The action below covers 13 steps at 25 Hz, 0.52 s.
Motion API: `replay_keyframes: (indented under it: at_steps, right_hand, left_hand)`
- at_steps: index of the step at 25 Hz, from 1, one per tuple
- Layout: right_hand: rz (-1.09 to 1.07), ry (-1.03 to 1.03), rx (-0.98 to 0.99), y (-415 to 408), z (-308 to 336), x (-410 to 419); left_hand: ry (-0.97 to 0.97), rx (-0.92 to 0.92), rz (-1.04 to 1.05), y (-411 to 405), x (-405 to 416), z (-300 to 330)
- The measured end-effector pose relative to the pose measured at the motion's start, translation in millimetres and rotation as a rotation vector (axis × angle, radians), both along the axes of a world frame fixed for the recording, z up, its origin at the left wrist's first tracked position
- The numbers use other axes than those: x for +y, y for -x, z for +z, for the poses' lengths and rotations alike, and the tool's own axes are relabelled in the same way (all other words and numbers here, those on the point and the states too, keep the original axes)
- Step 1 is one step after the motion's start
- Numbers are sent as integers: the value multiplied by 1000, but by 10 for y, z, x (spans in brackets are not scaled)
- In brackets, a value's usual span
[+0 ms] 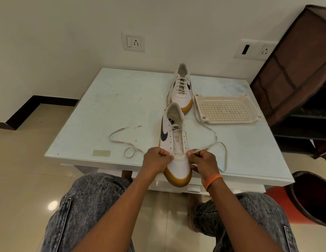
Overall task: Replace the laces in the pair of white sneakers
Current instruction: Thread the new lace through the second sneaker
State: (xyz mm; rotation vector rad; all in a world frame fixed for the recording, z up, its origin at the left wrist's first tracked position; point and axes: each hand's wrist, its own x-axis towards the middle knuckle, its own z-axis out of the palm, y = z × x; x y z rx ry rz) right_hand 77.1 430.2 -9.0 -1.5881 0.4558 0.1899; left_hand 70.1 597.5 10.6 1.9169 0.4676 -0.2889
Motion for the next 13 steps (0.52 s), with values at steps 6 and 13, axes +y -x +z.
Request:
replay_keyframes:
  at_steps: [6,13]
  right_hand:
    - [17,-3,34,-18,58,8]
    - [-390,-500,258,-253,174,-336]
  left_hand:
    - [-353,-46,-248,-138,35,38]
    - [-576,-10,-533,-328,142,94]
